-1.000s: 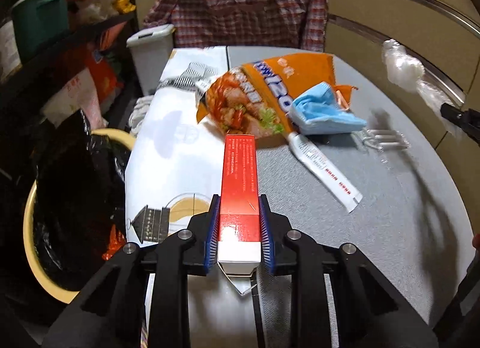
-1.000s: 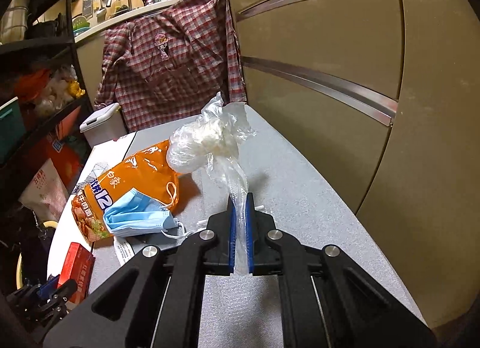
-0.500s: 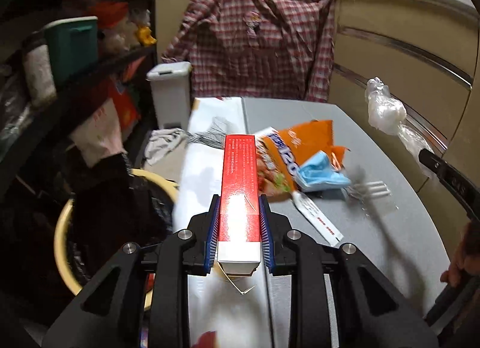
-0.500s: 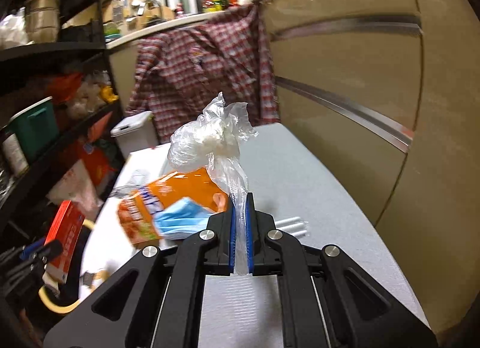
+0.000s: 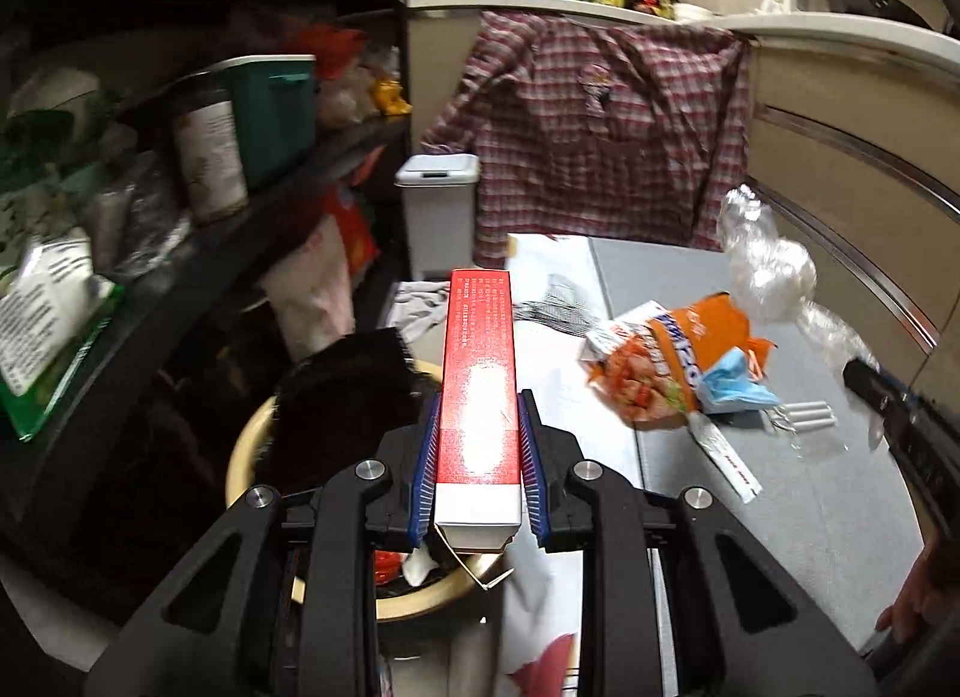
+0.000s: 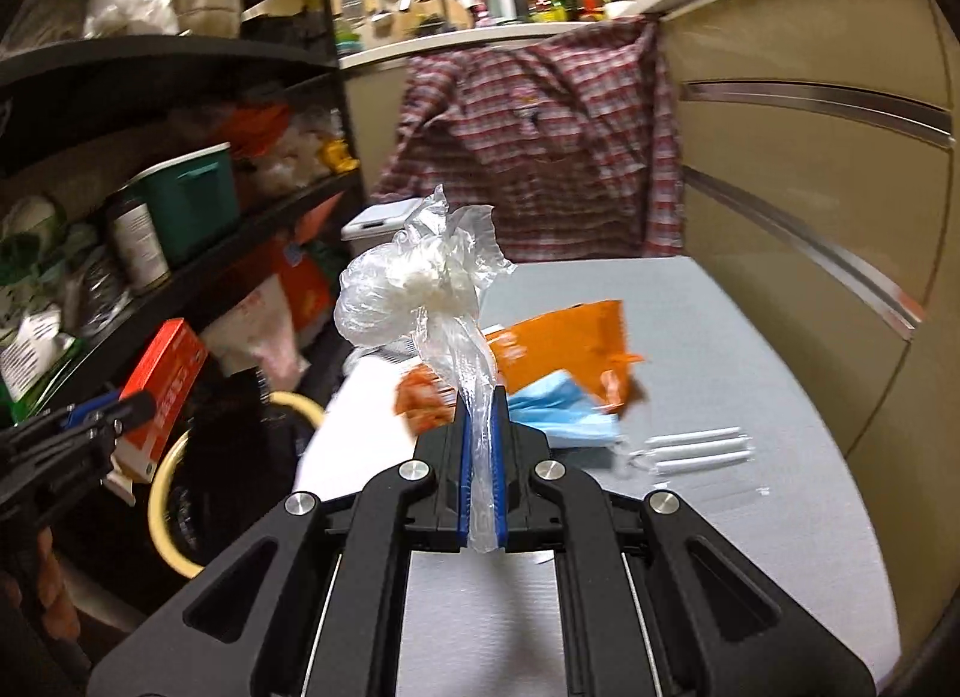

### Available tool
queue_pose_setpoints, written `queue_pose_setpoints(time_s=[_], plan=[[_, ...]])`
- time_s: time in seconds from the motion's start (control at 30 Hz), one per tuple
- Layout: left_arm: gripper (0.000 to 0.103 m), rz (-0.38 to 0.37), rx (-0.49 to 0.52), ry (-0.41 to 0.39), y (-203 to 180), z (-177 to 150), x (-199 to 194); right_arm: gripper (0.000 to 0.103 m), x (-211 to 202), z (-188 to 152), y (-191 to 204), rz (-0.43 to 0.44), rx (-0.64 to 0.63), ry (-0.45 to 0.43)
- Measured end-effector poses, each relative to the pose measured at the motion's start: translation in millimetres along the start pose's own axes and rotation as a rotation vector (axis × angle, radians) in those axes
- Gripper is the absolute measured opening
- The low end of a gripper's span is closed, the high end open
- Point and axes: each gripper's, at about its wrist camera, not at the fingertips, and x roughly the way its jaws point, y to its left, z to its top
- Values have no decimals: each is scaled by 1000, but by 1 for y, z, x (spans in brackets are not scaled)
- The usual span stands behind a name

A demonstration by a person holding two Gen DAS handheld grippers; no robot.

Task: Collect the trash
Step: 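Carry the box and plastic wrap over the bin and release both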

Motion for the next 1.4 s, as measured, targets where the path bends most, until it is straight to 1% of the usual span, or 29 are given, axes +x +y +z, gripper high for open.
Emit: queue_pose_setpoints(time_s=[0.23,0.37,0.77,0.97,1.17,1.23,1.27,1.3,1.33,1.37,1.4], plan=[[25,78,-35,-11,34,-4,-8,6,11,-10,46,90,-61,50],[25,106,-51,-8,49,-5,-7,6,16,-16,72,135,-102,76],[25,144,-113,16,87,-12,6,6,35,-31,125,218,-186,139],[25,169,-119,35,100,-16,19,6,47,-37,145,248,-214,174],[25,169,-129,57,111,-18,34,6,60,-39,163,275,-238,200],[26,151,-136,66,114,-19,39,11,64,-41,168,295,-243,210],[29,148,-143,68,116,-20,41,12,65,-42,169,305,-242,212],[49,159,-153,67,117,-20,42,24,66,-43,171,313,-241,214],[71,173,-160,61,118,-21,42,46,67,-44,172,316,-241,214],[75,189,-168,44,118,-21,40,53,66,-45,172,312,-241,202],[78,201,-174,29,118,-21,38,56,65,-45,173,308,-243,193]])
